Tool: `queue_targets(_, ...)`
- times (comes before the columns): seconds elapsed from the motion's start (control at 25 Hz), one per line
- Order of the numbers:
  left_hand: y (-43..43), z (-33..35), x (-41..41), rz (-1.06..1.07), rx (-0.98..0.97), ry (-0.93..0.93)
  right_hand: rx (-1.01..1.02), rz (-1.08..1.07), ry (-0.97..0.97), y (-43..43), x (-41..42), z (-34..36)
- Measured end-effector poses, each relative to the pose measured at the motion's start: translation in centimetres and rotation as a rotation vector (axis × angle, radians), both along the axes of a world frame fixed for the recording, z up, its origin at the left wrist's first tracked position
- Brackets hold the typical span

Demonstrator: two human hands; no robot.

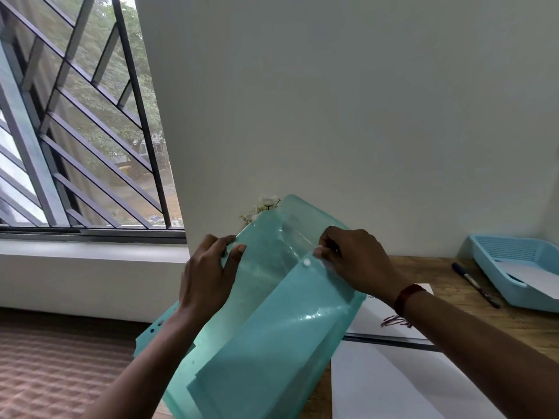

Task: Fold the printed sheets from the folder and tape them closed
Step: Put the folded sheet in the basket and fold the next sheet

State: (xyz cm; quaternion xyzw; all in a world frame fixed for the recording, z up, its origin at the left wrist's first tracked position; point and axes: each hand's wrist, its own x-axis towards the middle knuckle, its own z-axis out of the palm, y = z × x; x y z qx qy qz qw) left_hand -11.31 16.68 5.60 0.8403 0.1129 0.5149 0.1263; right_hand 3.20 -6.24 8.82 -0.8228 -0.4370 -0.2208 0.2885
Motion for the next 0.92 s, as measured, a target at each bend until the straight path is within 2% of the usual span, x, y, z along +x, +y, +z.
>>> queue_targets(0.08,-0.1,0.0,-0.1,0.044,-0.014,0.008,0.049,-0.025,-0.104,0.0,-0.3,0.0)
queue_targets(0.24,-0.7,0.2,-0.5,0.124,-0.020,0.048,0.286,-0.089,-0.033,-0.1,0.4,-0.2)
queue_targets(0.32,-0.9,0.4,-0.7,0.140,-0.028,0.057,0.268,-0.131,-0.075,-0.2,0.9,-0.3)
queue_targets(0.48,-0.8,0.3,-0.8,0.141,-0.061,0.059,0.269,-0.052,-0.181,-0.8,1.6,0.0)
queue_targets(0.64,-0.6,0.2,-1.0,0.160,-0.092,0.050,0.392,0.016,-0.258,-2.1,2.7,0.5)
queue_targets(0.92,0.1,-0.4,-1.1,0.197,-0.140,0.070,0.538,-0.079,-0.389,-4.7,4.4,3.3)
